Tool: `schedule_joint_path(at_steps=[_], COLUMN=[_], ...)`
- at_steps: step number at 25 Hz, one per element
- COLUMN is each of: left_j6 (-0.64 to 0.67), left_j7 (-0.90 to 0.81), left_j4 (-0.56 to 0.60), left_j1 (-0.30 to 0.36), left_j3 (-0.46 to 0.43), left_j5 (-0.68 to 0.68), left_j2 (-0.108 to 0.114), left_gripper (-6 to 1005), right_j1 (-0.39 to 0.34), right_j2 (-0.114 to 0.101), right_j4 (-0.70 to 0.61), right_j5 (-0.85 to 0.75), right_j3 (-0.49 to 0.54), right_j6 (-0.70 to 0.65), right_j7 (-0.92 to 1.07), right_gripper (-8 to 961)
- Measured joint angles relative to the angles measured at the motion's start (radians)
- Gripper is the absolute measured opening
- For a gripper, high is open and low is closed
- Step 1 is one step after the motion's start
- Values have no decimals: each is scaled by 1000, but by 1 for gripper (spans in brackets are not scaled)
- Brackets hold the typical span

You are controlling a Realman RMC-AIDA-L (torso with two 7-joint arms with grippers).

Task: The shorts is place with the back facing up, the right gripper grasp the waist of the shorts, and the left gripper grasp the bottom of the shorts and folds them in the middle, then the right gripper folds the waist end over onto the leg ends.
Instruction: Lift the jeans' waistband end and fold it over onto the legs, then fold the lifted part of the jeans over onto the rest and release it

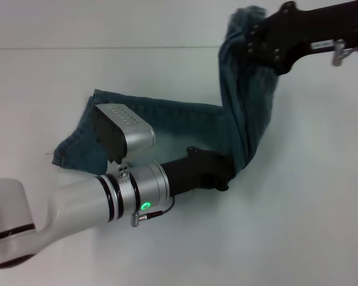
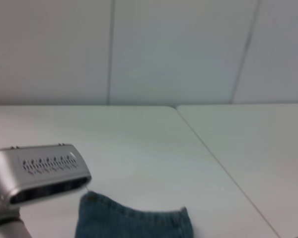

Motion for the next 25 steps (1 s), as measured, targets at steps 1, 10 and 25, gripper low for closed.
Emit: schedule_joint_path(at_steps=[1, 10, 25], left_j6=[0, 63, 371], left_j7=[7, 12, -199], left_j4=[-4, 122, 643], left_j1=[0, 101, 548], left_j3=[-5, -32, -262], left_j5=[0, 1, -12], left_j2=[0, 2, 9], left_gripper=[1, 1, 1], right_j1=[7, 17, 125], right_j2=[1, 8, 2], right_j4=[16, 52, 189], right_j5=[4, 7, -1], right_j3=[-8, -96, -244], right_j6=[6, 36, 141], right_j7=[-8, -35, -40], right_gripper=[138, 148, 165])
